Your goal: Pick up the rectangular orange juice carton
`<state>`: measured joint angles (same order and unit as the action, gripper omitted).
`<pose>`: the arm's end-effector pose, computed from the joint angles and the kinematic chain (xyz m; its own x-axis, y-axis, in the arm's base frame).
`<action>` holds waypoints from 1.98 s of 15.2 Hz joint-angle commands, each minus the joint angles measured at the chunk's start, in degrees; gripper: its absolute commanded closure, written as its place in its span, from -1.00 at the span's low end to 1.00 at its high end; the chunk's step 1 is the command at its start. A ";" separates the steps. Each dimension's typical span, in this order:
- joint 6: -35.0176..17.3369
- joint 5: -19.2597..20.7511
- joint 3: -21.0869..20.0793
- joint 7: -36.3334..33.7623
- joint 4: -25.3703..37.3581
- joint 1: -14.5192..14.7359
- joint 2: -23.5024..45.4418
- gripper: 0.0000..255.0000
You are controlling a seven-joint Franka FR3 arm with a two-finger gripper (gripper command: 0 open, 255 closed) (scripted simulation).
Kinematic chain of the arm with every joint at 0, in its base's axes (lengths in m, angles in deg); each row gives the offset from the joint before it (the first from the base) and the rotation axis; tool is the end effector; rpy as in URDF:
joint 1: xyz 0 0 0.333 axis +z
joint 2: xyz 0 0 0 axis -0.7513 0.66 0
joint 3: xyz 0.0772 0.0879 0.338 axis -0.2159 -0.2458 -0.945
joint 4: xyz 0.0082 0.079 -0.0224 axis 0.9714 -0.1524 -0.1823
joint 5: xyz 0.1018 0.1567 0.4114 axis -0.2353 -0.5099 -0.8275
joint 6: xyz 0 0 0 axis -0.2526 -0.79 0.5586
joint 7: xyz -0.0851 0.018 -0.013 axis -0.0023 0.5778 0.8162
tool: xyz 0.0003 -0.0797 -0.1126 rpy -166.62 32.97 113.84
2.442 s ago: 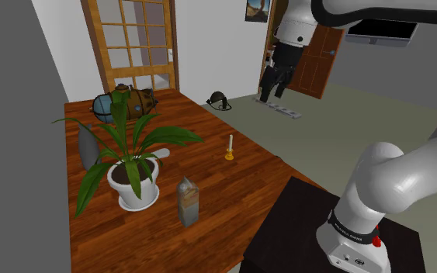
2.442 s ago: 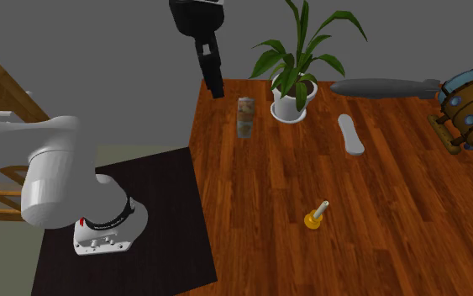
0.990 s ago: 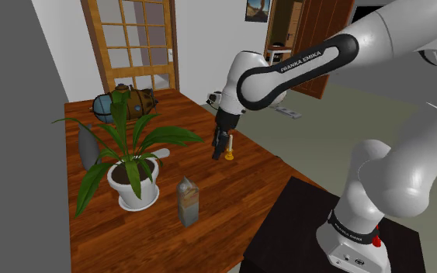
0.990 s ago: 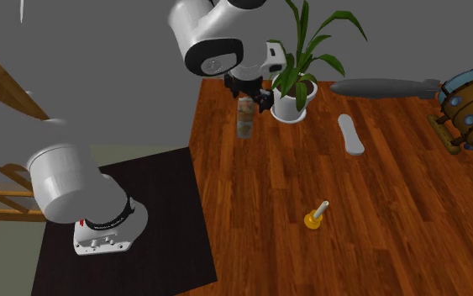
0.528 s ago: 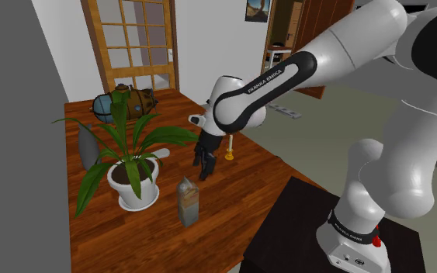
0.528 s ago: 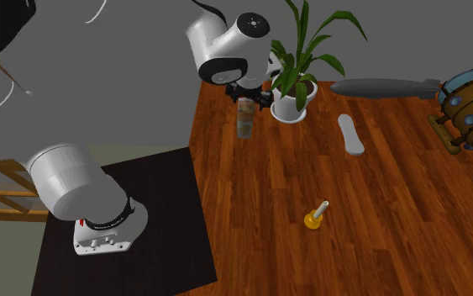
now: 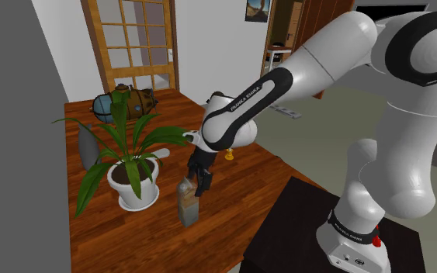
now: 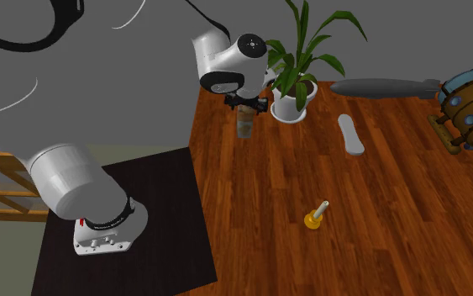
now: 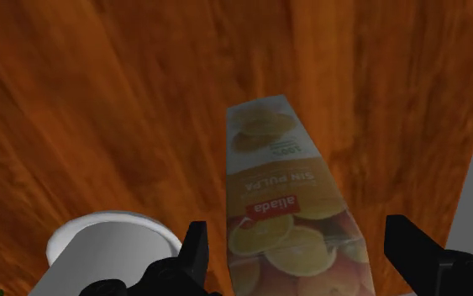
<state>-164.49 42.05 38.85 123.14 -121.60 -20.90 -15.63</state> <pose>0.5091 0.2090 0.2633 0.4648 0.8157 0.3443 0.8804 -0.4670 -0.0822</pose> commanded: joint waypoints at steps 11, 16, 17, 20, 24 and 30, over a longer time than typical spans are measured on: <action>-1.35 -1.91 -0.27 1.93 0.03 -0.06 1.65 1.00; 0.34 0.39 0.12 -0.30 0.11 0.00 -0.30 1.00; 0.95 1.14 0.23 -1.02 0.17 -0.01 -0.95 1.00; 2.82 3.28 0.50 -3.08 0.45 -0.10 -2.84 1.00; 5.42 5.80 0.69 -5.57 1.05 -0.32 -5.19 1.00; 8.22 8.06 0.76 -7.86 1.94 -0.62 -7.42 1.00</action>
